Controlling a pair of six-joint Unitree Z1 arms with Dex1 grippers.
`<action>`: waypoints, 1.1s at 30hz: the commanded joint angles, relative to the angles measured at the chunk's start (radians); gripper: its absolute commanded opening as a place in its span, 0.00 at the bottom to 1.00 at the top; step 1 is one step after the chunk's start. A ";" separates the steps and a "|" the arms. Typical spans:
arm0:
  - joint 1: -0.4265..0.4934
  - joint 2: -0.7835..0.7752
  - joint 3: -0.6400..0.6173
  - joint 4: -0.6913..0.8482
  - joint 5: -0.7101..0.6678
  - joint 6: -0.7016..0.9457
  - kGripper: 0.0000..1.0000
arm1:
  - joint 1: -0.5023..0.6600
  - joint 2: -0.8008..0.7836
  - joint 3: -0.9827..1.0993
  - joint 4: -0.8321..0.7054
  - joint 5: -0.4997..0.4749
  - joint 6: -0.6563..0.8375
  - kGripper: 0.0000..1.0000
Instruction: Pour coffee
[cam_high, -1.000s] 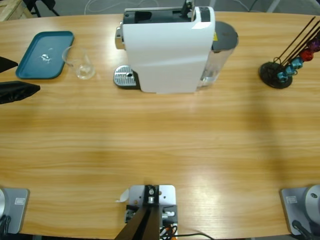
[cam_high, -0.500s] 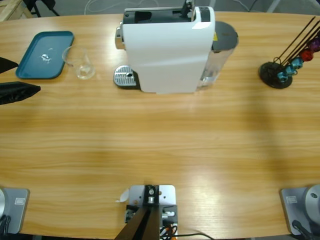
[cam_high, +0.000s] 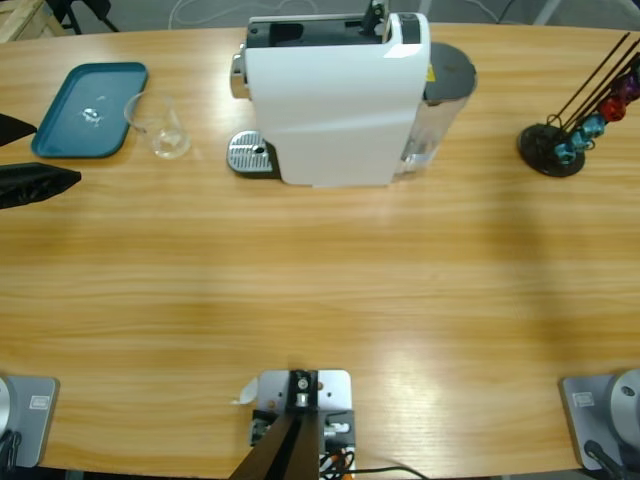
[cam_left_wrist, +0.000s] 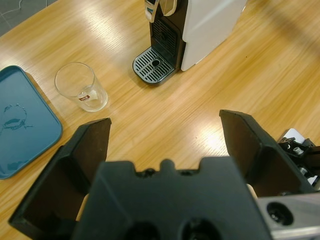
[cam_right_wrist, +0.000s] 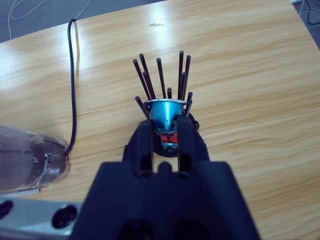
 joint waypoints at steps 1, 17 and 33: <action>-0.010 0.019 0.035 -0.011 -0.019 -0.008 0.94 | -0.013 0.033 0.007 -0.006 -0.009 -0.010 0.06; -0.010 0.020 0.035 -0.011 -0.026 -0.008 0.94 | -0.013 -0.052 -0.022 0.020 -0.040 -0.024 0.00; -0.009 0.016 0.035 -0.010 -0.038 -0.008 0.94 | 0.019 -0.078 -0.034 0.139 -0.029 0.031 1.00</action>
